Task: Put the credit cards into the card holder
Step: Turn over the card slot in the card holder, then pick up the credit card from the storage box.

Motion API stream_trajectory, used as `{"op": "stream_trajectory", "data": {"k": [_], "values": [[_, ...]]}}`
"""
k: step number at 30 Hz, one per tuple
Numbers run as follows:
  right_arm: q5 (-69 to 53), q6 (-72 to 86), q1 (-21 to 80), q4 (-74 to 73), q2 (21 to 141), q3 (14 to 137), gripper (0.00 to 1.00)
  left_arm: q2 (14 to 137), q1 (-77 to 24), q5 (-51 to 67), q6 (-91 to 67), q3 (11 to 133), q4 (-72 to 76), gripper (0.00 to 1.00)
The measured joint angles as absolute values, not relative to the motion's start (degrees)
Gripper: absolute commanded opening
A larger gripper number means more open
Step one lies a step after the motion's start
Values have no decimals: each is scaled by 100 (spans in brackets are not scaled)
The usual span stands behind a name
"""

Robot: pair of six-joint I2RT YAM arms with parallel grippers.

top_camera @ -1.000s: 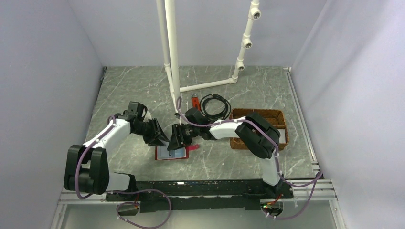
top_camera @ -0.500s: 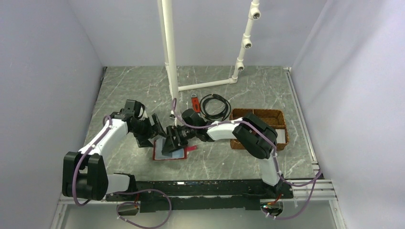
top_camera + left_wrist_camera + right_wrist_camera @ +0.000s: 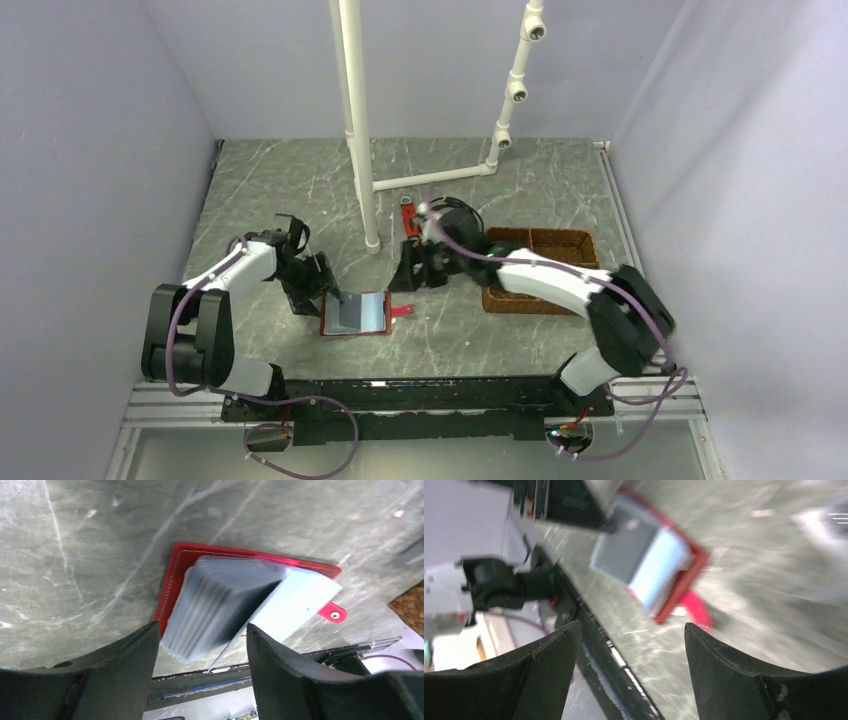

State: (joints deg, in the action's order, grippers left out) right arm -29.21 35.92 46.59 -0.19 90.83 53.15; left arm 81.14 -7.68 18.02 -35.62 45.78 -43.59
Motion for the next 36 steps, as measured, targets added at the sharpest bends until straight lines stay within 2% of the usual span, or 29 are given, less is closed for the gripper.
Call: {"op": "stream_trajectory", "data": {"k": [4, 7, 8, 14, 18, 20, 25, 28, 32, 36], "values": [[-2196, 3391, 3492, -1037, 7870, 5039, 80, 8329, -764, 1728, -3601, 4425, -4257, 41], [-1468, 3365, 2757, -1953, 7026, 5015, 80, 8342, -749, 1745, -3629, 4427, -4230, 1], [-1208, 3369, 2550, -2283, 6757, 5017, 80, 8311, -735, 1780, -3623, 4427, -4263, 1], [91, 3603, 1225, -4023, 6167, 5072, 72, 8149, -731, 1763, -3566, 4438, -4268, 33], [792, 3710, 545, -4816, 6257, 5063, 73, 8051, -731, 1804, -3487, 4464, -4303, 51], [1184, 3667, 460, -5050, 6333, 5087, 73, 7959, -731, 1826, -3430, 4582, -4386, 63], [1557, 2620, 443, -4849, 6482, 5275, 77, 7671, -843, 1841, -3271, 4947, -4431, 72], [1603, 1640, 443, -4541, 6466, 5317, 78, 7596, -1280, 1627, -3190, 5120, -4447, 77], [1719, 902, 222, -4482, 6617, 5345, 74, 7393, -1953, 1100, -3039, 5266, -4497, 79], [1900, 829, 27, -4480, 6801, 5330, 62, 7135, -2283, 537, -2893, 5463, -4602, 79]]}}
